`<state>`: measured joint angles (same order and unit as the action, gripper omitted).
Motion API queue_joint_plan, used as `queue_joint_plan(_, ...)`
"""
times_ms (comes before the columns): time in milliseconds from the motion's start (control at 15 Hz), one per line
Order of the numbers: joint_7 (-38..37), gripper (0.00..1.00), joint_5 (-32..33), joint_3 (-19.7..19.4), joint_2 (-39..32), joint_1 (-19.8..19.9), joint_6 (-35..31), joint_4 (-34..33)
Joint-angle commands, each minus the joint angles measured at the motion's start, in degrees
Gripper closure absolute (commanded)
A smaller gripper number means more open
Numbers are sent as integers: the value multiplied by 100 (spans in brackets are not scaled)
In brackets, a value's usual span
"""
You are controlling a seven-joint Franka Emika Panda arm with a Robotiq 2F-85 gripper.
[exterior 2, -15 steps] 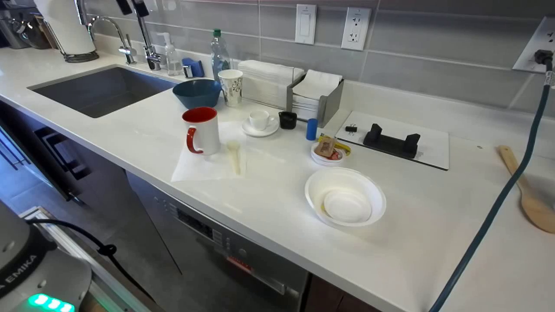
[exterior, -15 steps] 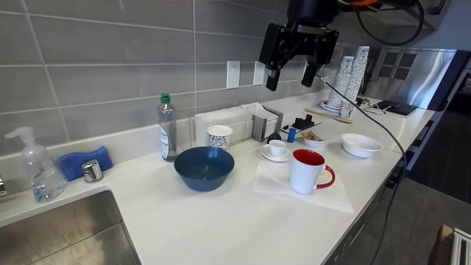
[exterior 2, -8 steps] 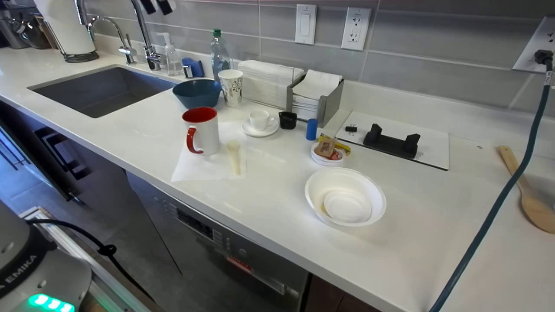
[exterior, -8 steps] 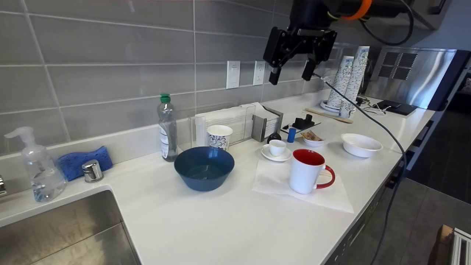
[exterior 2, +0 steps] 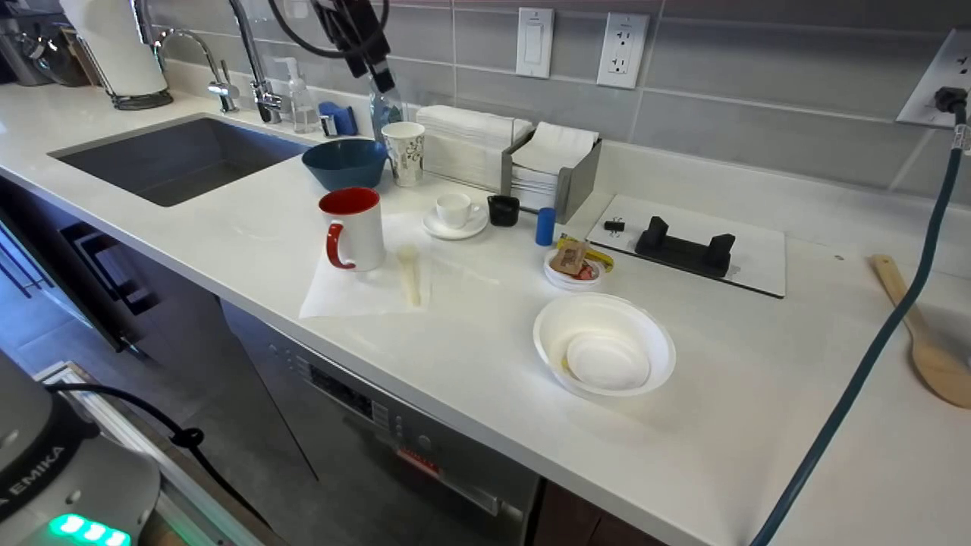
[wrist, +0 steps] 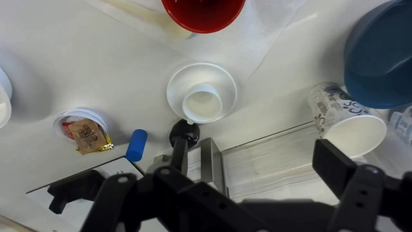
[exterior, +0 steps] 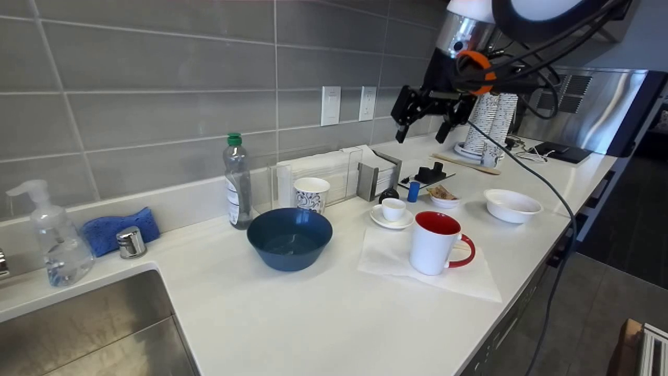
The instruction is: Pick up the black object from the counter and put it in the white bowl.
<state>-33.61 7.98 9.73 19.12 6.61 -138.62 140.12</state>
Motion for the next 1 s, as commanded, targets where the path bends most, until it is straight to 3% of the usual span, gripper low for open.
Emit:
queue_joint_plan(0, -248, 0, 217, -194, -632, 229, -737, 17)
queue_joint_plan(133, -257, 0, 151, -334, -1050, 264, -941, -147)
queue_joint_plan(533, -758, 0, 806, -732, -2066, 200, -1178, -790)
queue_joint_plan(600, -364, 0, 484, -802, -1684, 76, -1074, -456)
queue_joint_plan(933, -503, 0, 583, -928, -2028, 22, -1122, -726)
